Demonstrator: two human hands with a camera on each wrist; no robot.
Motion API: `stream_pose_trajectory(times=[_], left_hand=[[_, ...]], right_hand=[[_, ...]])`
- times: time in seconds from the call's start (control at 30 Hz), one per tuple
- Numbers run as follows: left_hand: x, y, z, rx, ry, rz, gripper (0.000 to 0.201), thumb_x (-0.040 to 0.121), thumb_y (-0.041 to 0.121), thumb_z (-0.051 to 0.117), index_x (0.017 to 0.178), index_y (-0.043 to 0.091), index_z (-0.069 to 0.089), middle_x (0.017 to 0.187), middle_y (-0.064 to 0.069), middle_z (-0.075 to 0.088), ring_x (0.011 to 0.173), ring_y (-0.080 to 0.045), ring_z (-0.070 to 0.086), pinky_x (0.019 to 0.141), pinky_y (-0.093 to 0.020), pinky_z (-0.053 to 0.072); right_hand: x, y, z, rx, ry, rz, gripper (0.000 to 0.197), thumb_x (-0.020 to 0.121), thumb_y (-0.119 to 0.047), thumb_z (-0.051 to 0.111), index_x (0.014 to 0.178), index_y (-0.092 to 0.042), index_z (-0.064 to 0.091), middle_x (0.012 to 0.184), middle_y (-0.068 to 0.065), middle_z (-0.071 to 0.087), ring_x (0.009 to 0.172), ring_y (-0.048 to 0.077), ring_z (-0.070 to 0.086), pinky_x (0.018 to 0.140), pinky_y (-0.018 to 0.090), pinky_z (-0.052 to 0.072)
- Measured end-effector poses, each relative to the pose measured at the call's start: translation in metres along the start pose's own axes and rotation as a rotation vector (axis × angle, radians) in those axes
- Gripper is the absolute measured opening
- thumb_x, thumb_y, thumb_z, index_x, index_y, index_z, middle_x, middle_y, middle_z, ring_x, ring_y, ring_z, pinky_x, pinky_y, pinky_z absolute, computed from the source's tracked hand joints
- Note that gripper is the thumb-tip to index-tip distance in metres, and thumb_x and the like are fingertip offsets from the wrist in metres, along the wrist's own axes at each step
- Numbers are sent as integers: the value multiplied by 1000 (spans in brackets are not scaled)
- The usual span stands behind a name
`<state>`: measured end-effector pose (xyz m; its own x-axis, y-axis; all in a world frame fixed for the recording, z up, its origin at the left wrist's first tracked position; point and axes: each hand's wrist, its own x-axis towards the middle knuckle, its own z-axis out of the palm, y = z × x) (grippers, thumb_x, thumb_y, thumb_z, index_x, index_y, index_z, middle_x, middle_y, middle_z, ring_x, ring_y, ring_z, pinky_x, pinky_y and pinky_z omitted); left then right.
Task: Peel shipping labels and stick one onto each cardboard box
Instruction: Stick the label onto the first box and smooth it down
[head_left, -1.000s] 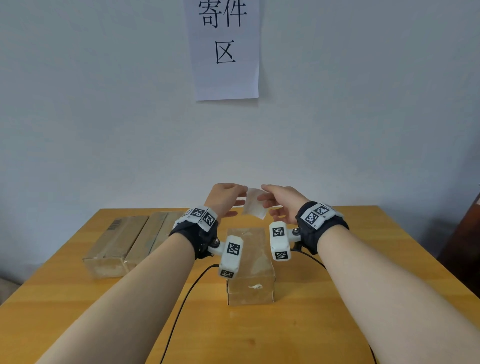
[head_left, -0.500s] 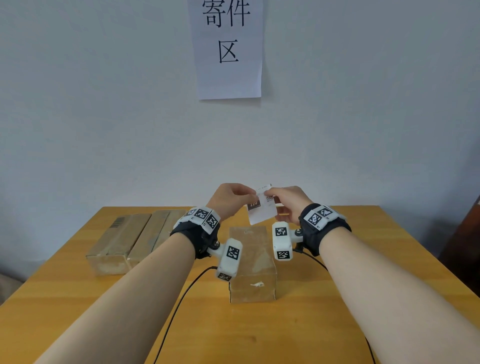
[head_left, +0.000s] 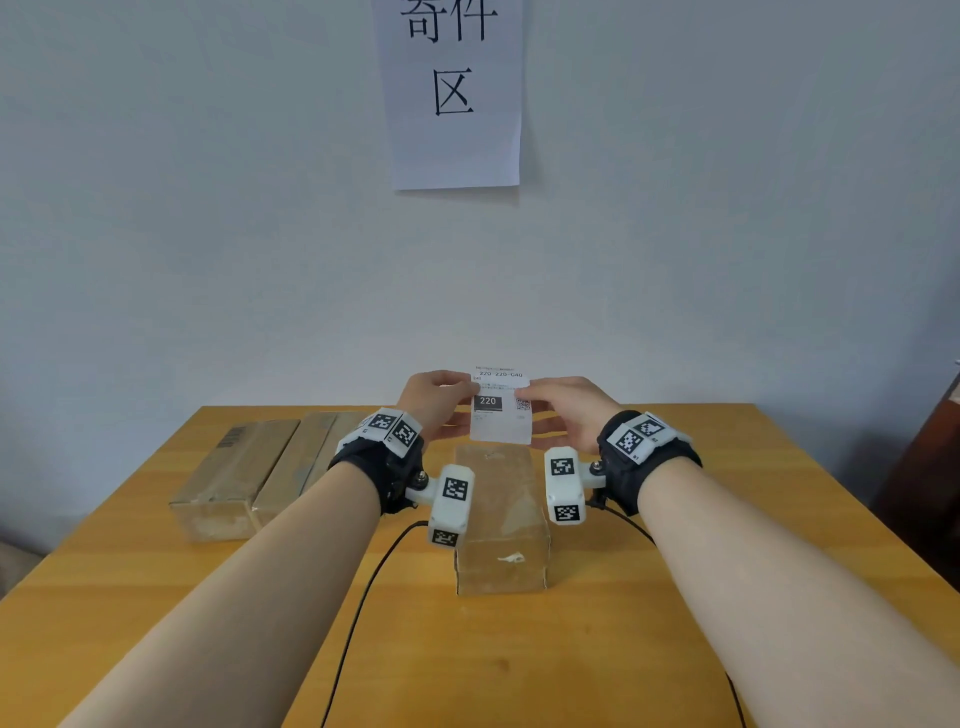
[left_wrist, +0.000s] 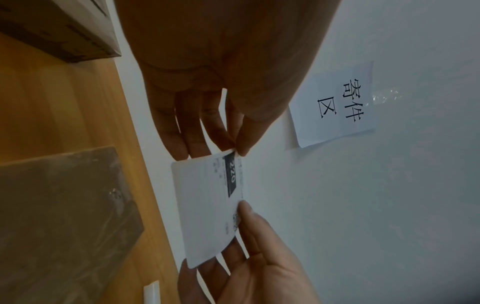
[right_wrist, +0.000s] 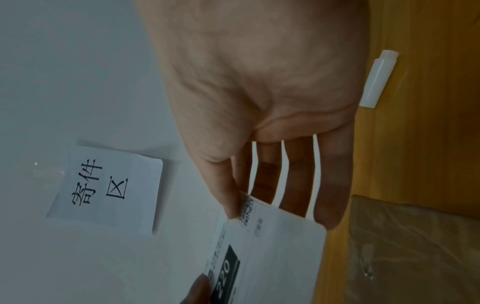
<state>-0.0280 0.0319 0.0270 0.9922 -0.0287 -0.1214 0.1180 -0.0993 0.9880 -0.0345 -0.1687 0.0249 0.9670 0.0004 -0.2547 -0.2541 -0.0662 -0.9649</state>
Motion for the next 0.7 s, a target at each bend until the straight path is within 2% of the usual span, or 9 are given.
stream_pose_trajectory(times=[0.03,0.1,0.17,0.27,0.43,0.6,0.7], left_hand=[[0,-2,0,11,-4,1,12,97,15,69,109,15,67,100,-8,77,65,-19,72,59,-29,61],[1,-7,-1,37,-13,10,18,96,12,70,113,14,66,96,-8,77,65,-20,74,63,-33,63],[1,-14,-2,72,-21,8,21,96,10,70,116,15,65,94,-7,78,64,-20,75,66,-34,65],[-1,-21,-5,89,-47,-45,21,96,10,70,115,16,64,93,-6,78,61,-17,75,60,-33,64],[-2,-31,-7,113,-62,-94,22,95,11,71,116,15,64,99,-8,79,67,-23,78,54,-32,62],[-1,-44,-4,135,-69,-127,21,96,8,70,114,14,63,89,-7,80,72,-24,79,59,-35,65],[1,-52,-4,220,-57,-135,23,94,12,73,116,17,65,92,-7,79,63,-19,76,47,-26,58]], right_hand=[[0,1,1,-27,1,7,23,94,-16,73,114,-5,73,95,12,78,70,28,76,59,34,60],[1,5,2,-71,7,28,23,93,-15,75,112,-3,73,94,12,79,71,29,76,61,36,61],[3,10,3,-117,8,44,24,90,-14,77,111,-2,73,94,13,80,76,32,77,70,42,64],[4,15,4,-171,6,55,21,89,-11,77,109,-3,73,93,13,80,81,35,77,84,52,63],[6,24,7,-213,-1,73,20,91,-9,76,109,-3,72,91,15,80,82,37,78,85,56,62],[7,35,9,-250,-6,92,22,90,-6,76,111,-3,68,90,16,79,71,31,77,81,53,64],[9,42,9,-287,-6,98,19,89,-3,77,106,-3,68,92,17,78,61,25,74,81,53,64]])
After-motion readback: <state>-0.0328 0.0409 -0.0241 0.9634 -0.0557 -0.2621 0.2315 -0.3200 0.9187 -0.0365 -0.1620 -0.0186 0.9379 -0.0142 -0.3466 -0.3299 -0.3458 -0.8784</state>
